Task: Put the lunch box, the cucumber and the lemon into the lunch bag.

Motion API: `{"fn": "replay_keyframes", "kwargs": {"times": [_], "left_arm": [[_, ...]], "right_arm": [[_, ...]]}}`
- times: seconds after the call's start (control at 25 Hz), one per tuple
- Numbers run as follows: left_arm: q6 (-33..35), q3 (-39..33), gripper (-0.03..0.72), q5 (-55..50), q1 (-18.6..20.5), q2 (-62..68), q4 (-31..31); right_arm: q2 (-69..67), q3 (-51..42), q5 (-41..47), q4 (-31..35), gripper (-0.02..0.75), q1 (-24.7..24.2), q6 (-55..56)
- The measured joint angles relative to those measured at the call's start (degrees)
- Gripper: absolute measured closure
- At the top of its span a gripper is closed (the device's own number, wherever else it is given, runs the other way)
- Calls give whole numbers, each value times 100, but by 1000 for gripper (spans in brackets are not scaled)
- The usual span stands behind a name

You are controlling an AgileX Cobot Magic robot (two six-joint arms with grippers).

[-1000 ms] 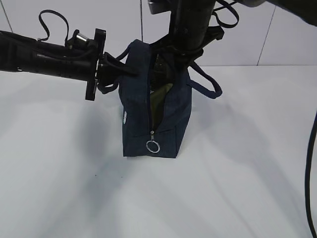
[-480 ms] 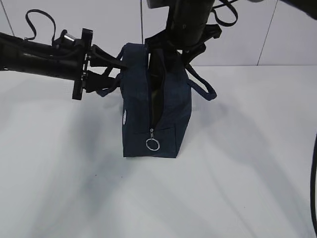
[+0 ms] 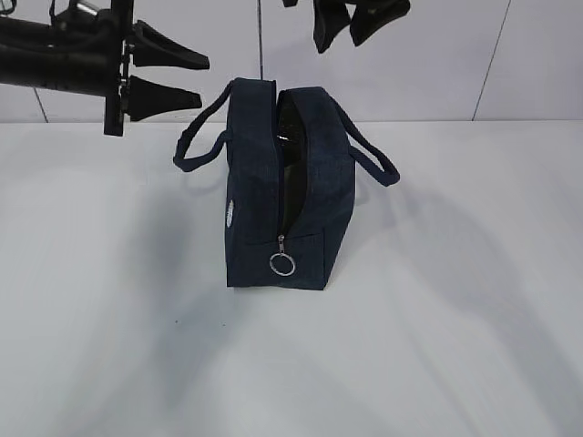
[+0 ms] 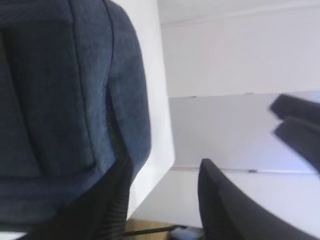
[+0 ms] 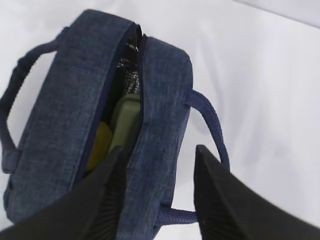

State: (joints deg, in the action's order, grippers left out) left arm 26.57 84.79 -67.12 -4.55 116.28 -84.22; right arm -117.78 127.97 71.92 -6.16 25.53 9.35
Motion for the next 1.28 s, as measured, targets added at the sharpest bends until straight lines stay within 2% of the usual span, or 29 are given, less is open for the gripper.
{"fn": "replay_keyframes", "kwargs": {"times": [0.16,0.28,0.52,0.72,0.84,0.92,1.28], "left_arm": [[0,0,340,-4,0,-272,66],[0,0,361,-17,0,-498,463],[-139,0,407,-105,0,-1067,2314],[-988,0,427,-217,0,-1620,4137],[-1375,0,429,-253,0,-1980,4832],[-1500,0,430,-267,0,-2250,5047],[-1738,-39,442,-376,0,-3635,5248]], "right_arm": [[298,0,10,112,382,0,-165],[569,-50,10,354,384,0,-346],[1459,-611,18,616,419,11,-1035],[2229,-1401,32,616,464,11,-1245],[2754,-2144,-2,651,492,11,-1327],[3220,-2768,-315,710,498,11,-1452],[5434,-6140,-3147,880,500,11,-1741]]}}
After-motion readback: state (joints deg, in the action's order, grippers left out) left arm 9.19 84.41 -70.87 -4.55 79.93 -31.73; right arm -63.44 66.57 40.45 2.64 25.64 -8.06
